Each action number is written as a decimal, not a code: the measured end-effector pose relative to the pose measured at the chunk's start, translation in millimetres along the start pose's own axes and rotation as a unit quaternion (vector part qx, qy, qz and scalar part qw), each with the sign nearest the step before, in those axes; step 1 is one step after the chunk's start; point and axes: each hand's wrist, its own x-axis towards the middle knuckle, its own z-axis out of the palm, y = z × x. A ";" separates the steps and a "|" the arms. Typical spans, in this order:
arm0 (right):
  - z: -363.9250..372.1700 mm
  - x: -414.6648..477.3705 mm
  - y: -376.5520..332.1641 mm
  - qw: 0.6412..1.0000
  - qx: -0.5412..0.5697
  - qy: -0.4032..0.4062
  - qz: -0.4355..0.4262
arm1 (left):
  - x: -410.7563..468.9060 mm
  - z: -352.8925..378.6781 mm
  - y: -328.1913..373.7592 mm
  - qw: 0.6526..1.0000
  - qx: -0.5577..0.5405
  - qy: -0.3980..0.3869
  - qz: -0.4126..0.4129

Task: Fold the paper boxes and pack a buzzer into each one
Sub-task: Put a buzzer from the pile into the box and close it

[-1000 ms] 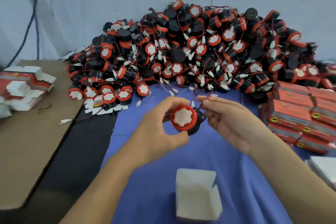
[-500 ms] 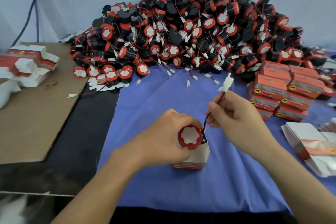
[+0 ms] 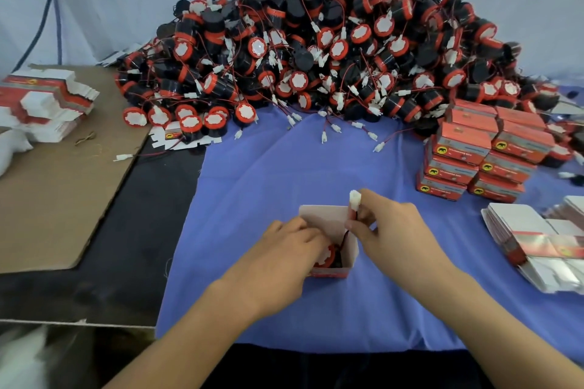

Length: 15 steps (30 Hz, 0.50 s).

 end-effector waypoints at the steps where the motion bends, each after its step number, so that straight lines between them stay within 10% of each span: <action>1: -0.6 0.8 -0.7 1.000 -0.011 -0.002 0.001 | -1.6 2.5 0.9 1.000 0.012 0.004 -0.004; 15: 25.6 8.8 -29.2 0.997 -0.008 -0.077 0.032 | -8.2 27.2 5.5 0.995 0.055 0.071 -0.051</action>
